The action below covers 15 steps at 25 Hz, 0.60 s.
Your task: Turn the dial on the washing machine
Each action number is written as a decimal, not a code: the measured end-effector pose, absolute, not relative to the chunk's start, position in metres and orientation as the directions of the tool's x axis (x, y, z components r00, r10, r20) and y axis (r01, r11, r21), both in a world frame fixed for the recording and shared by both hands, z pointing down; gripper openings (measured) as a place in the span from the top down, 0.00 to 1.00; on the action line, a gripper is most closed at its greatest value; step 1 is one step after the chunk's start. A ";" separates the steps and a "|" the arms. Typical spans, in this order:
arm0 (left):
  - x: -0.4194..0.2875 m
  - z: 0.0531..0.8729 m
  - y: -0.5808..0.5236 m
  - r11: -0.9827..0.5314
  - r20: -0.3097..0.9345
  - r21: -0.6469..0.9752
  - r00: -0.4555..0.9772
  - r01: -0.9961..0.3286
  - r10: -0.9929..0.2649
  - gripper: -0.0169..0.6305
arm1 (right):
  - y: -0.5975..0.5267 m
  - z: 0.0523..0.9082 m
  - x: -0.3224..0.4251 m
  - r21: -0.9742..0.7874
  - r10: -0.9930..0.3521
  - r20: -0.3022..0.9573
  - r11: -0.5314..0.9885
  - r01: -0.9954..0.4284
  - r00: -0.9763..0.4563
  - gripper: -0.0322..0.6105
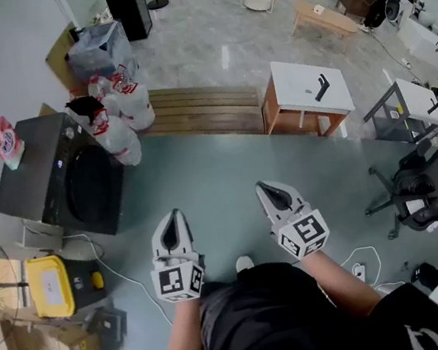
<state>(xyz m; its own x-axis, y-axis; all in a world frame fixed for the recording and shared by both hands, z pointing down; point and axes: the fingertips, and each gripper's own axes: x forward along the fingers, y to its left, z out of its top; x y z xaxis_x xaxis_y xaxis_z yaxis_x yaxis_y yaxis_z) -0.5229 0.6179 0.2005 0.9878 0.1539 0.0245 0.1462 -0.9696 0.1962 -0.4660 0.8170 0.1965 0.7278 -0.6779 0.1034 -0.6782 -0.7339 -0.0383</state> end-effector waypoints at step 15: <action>-0.522 0.201 0.640 -0.967 0.022 0.191 0.984 0.171 0.178 0.97 | 0.846 0.201 -0.462 -0.043 -0.674 0.102 -0.738 -0.674 0.731 0.95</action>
<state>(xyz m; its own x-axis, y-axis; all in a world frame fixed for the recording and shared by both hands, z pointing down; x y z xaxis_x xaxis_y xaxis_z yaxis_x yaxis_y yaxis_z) -0.5216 0.6403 0.2006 0.9837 0.1785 0.0217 0.1711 -0.9665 0.1911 -0.4622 0.8461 0.2006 0.7314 -0.6743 0.1018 -0.6739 -0.7376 -0.0434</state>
